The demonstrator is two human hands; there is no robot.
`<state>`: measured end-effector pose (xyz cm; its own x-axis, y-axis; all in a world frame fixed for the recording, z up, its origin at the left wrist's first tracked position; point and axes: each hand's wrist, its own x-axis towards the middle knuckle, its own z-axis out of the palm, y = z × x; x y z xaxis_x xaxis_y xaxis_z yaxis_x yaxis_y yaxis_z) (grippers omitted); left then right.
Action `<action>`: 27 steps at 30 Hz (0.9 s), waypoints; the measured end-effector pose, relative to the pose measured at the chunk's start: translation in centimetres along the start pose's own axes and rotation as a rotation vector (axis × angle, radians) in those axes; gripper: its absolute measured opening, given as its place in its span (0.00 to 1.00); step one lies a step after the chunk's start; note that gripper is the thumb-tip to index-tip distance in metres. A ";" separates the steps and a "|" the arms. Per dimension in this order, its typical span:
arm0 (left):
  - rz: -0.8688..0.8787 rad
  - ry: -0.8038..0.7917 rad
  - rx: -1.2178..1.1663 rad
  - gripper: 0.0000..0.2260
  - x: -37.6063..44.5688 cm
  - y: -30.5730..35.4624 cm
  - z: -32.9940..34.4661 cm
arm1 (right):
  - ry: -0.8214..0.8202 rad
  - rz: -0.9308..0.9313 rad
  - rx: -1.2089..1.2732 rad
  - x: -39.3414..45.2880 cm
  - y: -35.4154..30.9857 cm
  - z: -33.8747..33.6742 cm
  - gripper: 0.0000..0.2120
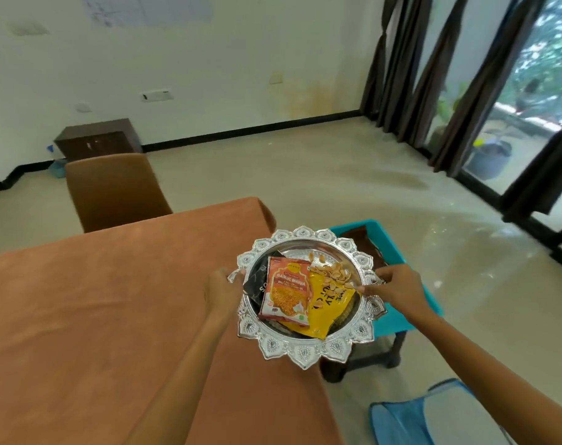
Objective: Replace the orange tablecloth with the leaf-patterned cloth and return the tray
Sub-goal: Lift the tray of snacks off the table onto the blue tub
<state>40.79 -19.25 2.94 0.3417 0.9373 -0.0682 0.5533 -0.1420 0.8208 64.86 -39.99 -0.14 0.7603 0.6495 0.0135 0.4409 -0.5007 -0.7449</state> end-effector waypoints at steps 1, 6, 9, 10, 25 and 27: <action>0.002 -0.013 0.001 0.17 -0.3 0.9 1.8 | 0.007 0.021 -0.007 0.3 1.4 -1.5 0.22; -0.008 -0.062 -0.076 0.13 -1.7 4.7 9.7 | 0.033 0.086 -0.094 2.5 8.0 -7.4 0.23; -0.006 -0.126 -0.142 0.08 -2.1 6.0 13.5 | 0.026 0.115 -0.111 3.7 10.9 -9.6 0.22; -0.019 -0.138 -0.149 0.12 -2.0 6.1 14.8 | 0.026 0.116 -0.104 4.1 11.9 -10.1 0.23; -0.213 -0.274 -0.158 0.19 3.7 5.3 30.9 | -0.002 0.339 -0.111 14.4 25.7 -8.8 0.27; -0.247 -0.296 -0.148 0.18 5.0 4.3 32.9 | -0.021 0.357 -0.142 16.1 27.1 -7.8 0.23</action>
<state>69.83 -25.65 -12.52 0.4281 0.8025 -0.4156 0.5381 0.1431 0.8307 92.80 -47.53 -14.86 0.8687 0.4308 -0.2446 0.2129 -0.7705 -0.6008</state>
